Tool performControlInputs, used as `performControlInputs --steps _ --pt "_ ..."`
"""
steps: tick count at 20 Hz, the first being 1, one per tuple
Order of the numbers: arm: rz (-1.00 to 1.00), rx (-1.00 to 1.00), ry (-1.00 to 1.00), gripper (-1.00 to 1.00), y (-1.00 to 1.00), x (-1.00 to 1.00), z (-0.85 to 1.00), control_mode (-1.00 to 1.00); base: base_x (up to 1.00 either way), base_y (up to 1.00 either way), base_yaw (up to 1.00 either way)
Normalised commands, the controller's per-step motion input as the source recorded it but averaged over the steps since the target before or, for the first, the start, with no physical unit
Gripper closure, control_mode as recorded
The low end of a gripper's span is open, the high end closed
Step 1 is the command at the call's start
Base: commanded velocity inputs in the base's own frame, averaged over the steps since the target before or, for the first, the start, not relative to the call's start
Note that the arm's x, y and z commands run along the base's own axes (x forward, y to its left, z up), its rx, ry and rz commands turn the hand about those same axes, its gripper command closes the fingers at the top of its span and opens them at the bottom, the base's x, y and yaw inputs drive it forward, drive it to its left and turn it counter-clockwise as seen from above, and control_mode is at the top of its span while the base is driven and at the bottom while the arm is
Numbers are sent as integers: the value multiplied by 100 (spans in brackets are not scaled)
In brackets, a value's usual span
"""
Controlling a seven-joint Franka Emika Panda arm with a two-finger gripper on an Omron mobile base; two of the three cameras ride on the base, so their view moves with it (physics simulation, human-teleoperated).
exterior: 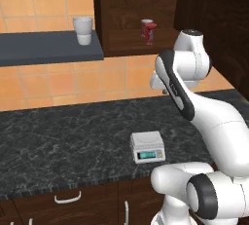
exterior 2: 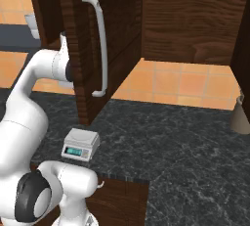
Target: Pick the yogurt and place it on the digital scale for weighing, and close the cabinet.
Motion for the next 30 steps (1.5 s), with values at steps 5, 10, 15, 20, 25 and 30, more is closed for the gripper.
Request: performControlInputs --steps 5,10,15,20,25,30 --pt "0 0 -10 -100 4 -36 1 -100 0 0 0" --pt "0 -1 -47 -100 22 -59 26 -100 0 0 0" --pt "0 0 -31 -100 13 -34 58 -100 0 0 0" --pt "0 -1 -33 -100 16 -40 65 -100 0 0 0" --pt "0 0 -22 -100 8 -21 78 -100 0 0 0" --pt "0 -1 -5 -100 4 0 81 -100 0 0 0"
